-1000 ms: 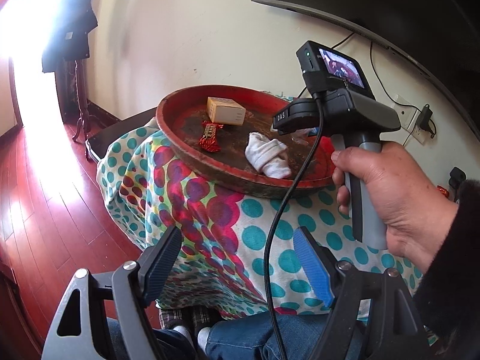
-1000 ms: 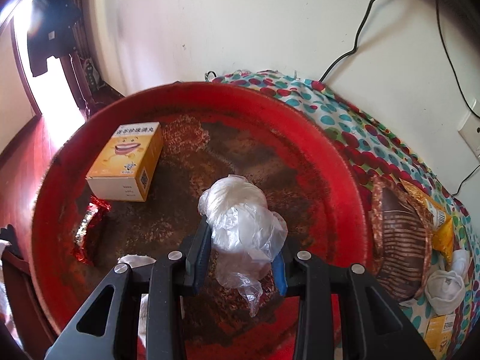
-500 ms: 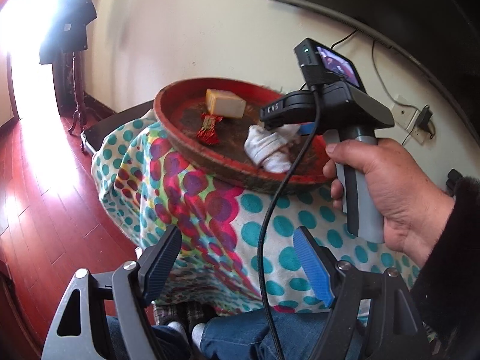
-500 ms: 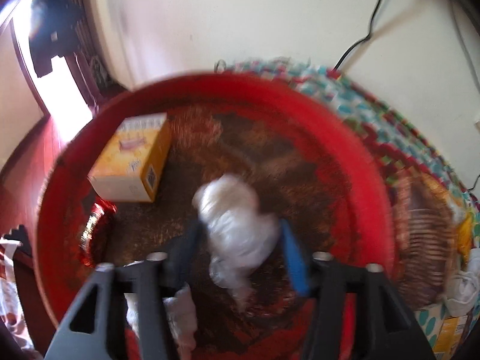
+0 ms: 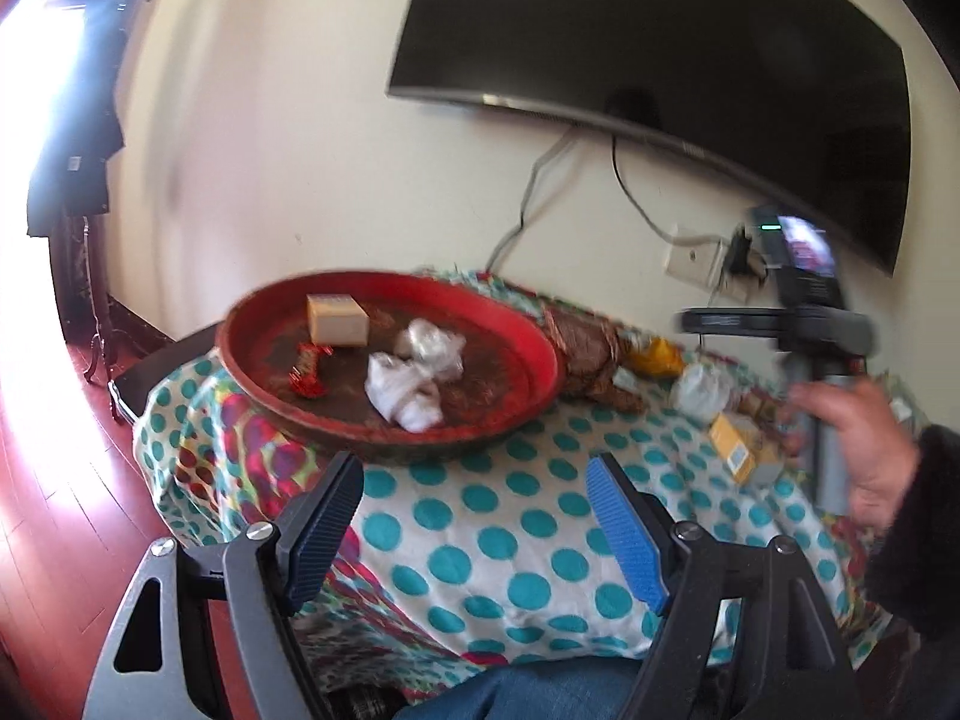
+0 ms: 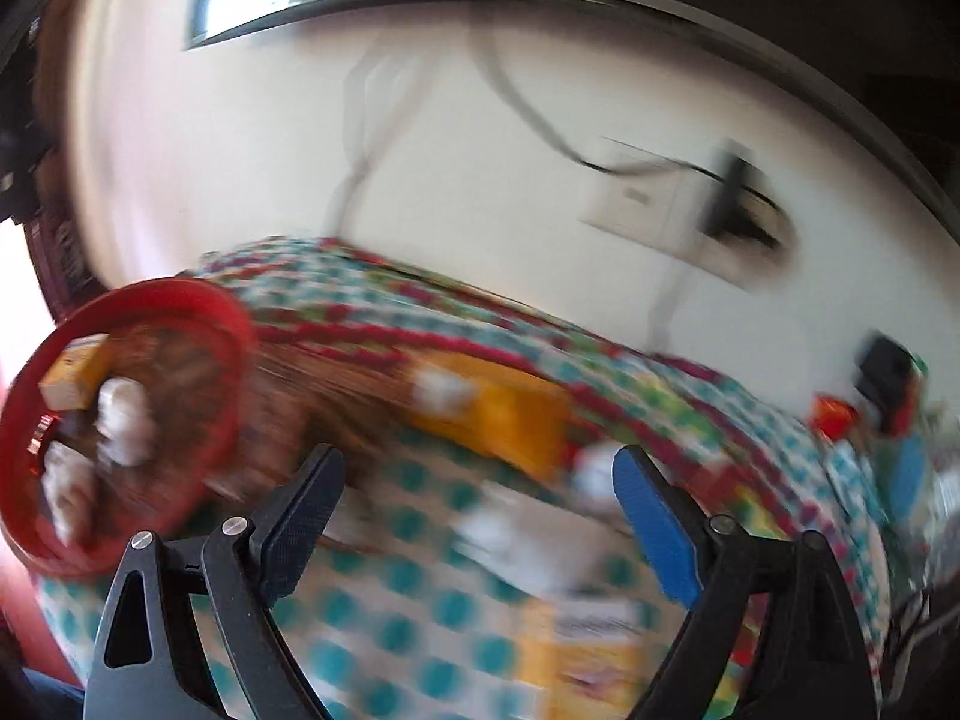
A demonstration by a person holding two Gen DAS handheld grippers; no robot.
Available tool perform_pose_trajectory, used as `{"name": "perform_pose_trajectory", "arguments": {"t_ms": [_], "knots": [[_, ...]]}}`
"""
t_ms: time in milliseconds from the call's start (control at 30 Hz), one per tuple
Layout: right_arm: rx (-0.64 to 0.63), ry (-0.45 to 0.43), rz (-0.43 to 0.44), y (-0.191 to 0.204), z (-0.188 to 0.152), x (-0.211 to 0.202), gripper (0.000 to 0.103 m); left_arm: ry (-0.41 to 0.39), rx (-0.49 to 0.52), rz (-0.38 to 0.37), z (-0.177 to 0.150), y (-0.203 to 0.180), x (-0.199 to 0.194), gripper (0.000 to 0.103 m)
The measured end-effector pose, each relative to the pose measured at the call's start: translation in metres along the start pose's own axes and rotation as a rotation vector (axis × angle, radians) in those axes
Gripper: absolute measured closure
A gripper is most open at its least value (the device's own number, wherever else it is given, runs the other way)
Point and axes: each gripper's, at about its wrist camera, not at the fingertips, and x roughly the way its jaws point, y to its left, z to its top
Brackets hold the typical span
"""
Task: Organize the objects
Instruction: 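Grasp the brown snack packet with the left gripper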
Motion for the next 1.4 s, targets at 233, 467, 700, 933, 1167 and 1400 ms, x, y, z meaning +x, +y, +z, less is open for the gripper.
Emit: {"name": "perform_pose_trajectory", "arguments": {"t_ms": [233,467,700,933,1167,1400], "knots": [[0.170,0.039,-0.069,-0.100,-0.053,0.003,0.013,0.128,0.113,-0.079,-0.009,-0.051,0.037,0.024],[0.293,0.048,0.017,-0.132,-0.090,0.010,0.013,0.181,0.152,-0.093,0.040,-0.098,0.099,0.024],[0.302,0.046,0.082,-0.132,-0.101,0.013,0.007,0.202,0.181,0.022,0.084,-0.124,0.172,0.024],[0.393,0.107,0.136,-0.148,-0.108,0.028,0.007,0.289,0.170,0.124,0.082,-0.133,0.233,0.024],[0.460,0.136,0.159,-0.158,-0.113,0.035,0.007,0.336,0.205,0.172,0.070,-0.149,0.263,0.024],[0.475,0.155,0.166,-0.160,-0.114,0.040,0.006,0.319,0.242,0.192,0.069,-0.158,0.272,0.037]]}}
